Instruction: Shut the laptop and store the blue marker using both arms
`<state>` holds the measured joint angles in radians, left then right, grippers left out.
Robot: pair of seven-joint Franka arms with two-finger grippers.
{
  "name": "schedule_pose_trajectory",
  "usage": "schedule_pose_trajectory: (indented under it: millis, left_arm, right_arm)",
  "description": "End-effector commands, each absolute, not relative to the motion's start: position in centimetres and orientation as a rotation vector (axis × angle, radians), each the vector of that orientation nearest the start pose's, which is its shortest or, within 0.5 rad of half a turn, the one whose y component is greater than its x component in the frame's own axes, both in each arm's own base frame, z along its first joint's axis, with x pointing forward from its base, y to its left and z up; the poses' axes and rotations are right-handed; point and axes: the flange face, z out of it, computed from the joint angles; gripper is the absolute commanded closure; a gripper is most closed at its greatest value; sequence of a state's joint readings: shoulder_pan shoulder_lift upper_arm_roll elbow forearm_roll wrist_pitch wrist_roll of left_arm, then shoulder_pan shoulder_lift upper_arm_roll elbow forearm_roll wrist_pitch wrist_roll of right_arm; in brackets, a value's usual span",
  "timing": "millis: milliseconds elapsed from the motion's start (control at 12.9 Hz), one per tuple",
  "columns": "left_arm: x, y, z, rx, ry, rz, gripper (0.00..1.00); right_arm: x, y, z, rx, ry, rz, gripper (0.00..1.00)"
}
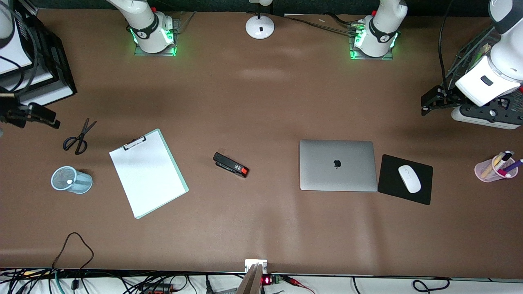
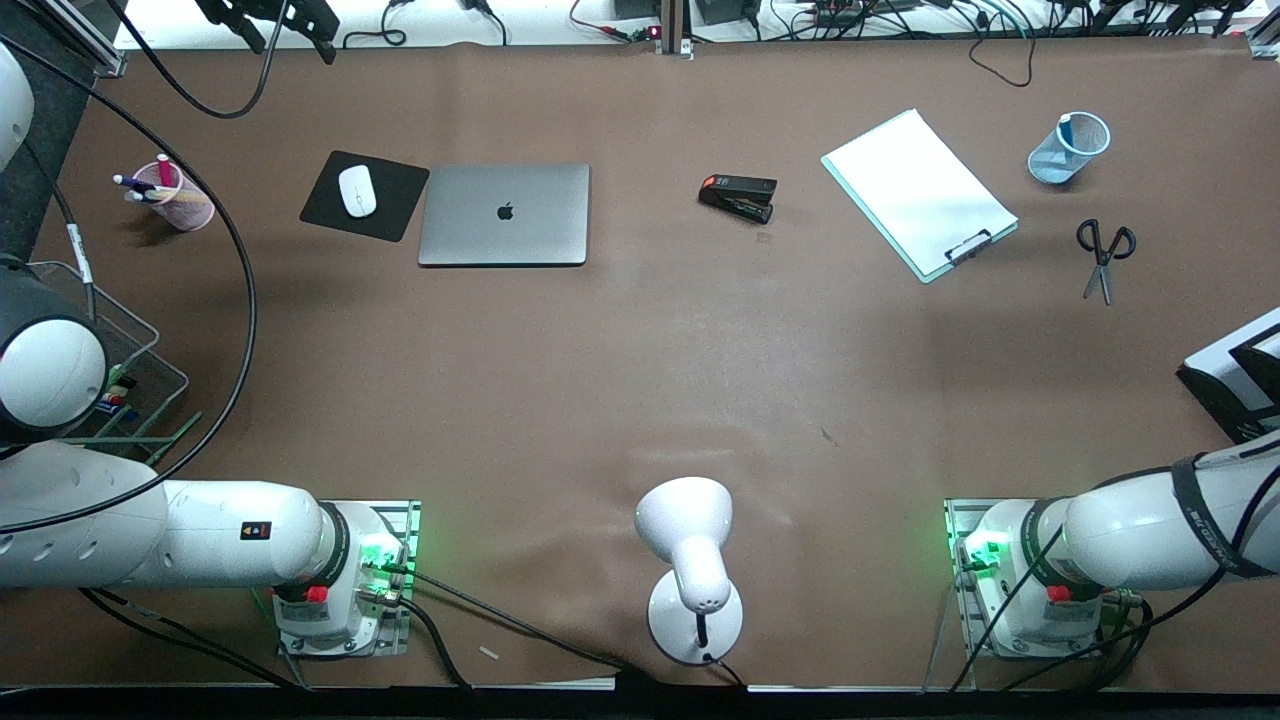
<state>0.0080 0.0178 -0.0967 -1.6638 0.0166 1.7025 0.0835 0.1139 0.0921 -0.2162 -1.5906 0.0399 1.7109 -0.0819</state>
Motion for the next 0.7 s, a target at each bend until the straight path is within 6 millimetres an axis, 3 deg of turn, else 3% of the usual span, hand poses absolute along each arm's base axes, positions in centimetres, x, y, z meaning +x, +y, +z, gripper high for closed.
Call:
schedule_pose_trajectory:
  millis: [0,232,619]
  left_arm:
    - [56.9,-5.0,58.9,-3.12,0.297,-0.022,0.0]
    - [56.9,-5.0,58.9,-3.12,0.297,-0.022,0.0]
    - [56.9,-5.0,58.9,-3.119,0.299,-0.022,0.0]
  right_arm:
    - [54.8,-4.7,58.8,-3.105,0.08,-0.095,0.0]
    - [53.1,-4.3,59.6,-3.155,0.1,-0.11,0.0]
    - [53.2,-3.3,60.2,-3.165,0.045,-0.149,0.0]
